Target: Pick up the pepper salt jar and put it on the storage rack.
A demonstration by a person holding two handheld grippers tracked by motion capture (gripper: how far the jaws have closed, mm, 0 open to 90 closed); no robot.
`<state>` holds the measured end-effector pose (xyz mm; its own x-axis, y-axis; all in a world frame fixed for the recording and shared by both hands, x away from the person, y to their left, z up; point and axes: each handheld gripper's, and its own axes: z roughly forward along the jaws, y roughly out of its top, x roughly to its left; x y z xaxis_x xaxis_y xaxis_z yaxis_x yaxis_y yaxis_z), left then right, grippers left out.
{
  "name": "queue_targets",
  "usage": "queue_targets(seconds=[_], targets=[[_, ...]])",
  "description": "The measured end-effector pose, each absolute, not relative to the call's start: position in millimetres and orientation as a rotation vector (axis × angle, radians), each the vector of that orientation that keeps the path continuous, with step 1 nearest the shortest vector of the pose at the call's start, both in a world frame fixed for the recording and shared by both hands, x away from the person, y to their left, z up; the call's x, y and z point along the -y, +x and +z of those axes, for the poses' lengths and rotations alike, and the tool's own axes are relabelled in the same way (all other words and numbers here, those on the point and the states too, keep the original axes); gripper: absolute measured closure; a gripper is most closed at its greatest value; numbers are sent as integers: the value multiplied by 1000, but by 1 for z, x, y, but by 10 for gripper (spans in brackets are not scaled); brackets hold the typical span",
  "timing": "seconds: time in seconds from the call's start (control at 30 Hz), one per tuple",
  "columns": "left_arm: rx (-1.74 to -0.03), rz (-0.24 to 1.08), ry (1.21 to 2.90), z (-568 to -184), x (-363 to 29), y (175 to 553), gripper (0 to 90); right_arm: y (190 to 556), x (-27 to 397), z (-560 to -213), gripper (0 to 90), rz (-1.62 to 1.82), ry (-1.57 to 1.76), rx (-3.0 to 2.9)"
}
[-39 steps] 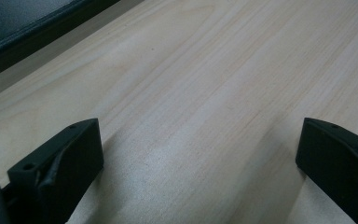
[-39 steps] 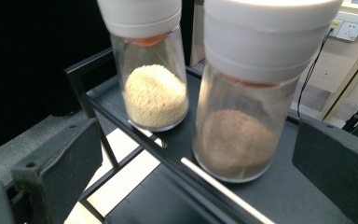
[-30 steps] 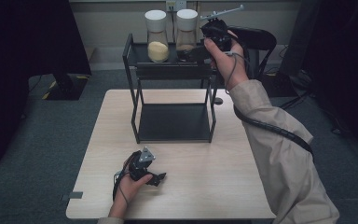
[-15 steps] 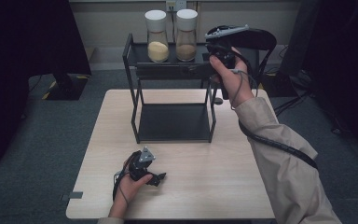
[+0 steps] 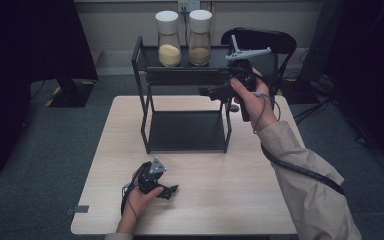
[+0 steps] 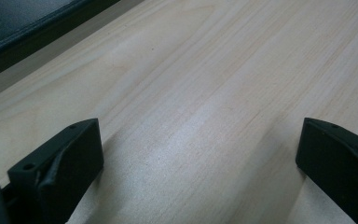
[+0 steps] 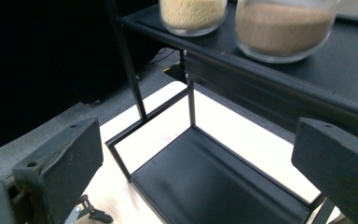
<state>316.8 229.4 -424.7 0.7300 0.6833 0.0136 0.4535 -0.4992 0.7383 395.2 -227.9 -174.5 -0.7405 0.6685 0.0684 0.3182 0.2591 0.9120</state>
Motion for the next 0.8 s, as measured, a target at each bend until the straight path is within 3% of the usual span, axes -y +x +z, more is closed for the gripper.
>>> queue_targets(seconds=[0.8], targets=[[-854, 395, 2184, -425, -229, 317, 0, 379, 238, -233, 10, 1502, 852, -2277]])
